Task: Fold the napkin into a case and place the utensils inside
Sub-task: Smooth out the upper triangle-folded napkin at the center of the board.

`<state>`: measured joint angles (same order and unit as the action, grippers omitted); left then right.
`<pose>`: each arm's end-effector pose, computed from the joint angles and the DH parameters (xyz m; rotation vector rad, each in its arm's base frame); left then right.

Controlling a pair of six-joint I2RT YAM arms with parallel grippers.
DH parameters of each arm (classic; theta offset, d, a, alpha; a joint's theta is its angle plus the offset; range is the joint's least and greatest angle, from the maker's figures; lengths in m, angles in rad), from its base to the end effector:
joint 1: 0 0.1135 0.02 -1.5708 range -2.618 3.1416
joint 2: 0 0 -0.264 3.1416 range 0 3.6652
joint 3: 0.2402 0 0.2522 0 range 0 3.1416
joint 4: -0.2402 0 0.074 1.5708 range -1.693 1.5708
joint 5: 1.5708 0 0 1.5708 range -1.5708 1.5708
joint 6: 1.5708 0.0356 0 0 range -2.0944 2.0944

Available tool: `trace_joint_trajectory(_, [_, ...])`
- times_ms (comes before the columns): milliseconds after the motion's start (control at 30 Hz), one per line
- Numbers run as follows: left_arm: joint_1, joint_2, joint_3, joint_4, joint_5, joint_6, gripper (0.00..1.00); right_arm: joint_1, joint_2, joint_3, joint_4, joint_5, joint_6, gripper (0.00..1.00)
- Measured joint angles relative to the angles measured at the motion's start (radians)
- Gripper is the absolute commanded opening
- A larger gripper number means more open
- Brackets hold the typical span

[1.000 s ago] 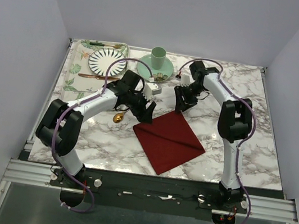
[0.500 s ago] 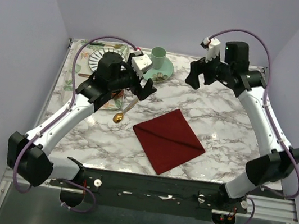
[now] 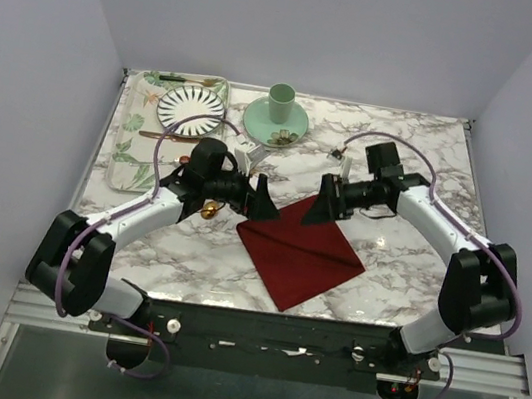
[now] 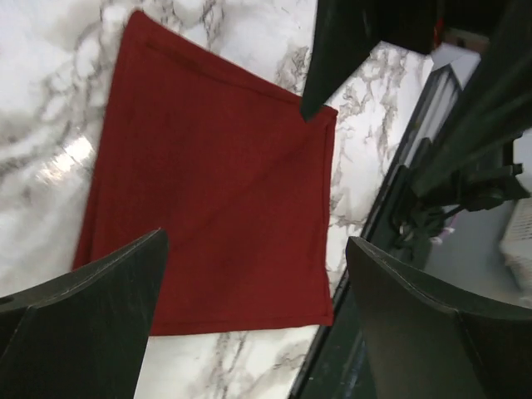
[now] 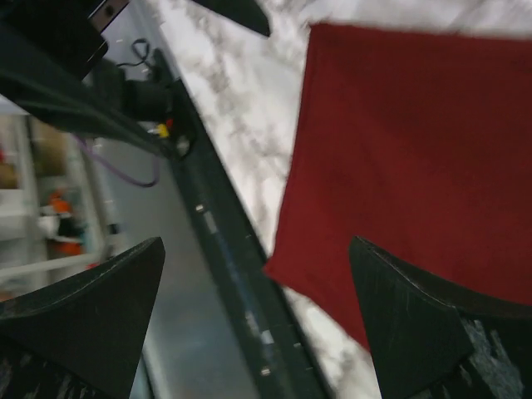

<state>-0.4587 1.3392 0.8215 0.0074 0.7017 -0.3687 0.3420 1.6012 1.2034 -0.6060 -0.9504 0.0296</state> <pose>0.2501 -0.1491 0.2519 0.5534 2.1111 -1.2180 0.2993 0.1373 0.2579 -0.7392 2.3482 1.3621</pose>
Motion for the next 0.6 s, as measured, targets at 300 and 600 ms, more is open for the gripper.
trace_joint_trajectory(300, [-0.035, 0.206, -0.084, 0.283, 0.107, -0.361, 0.99, 0.019, 0.010, -0.193, 0.135, -0.169, 0.179, 1.00])
trace_joint_trajectory(600, [-0.060, 0.348, -0.084, 0.468, 0.167, -0.558, 0.99, 0.022, 0.182, -0.194, 0.209, -0.248, 0.209, 1.00])
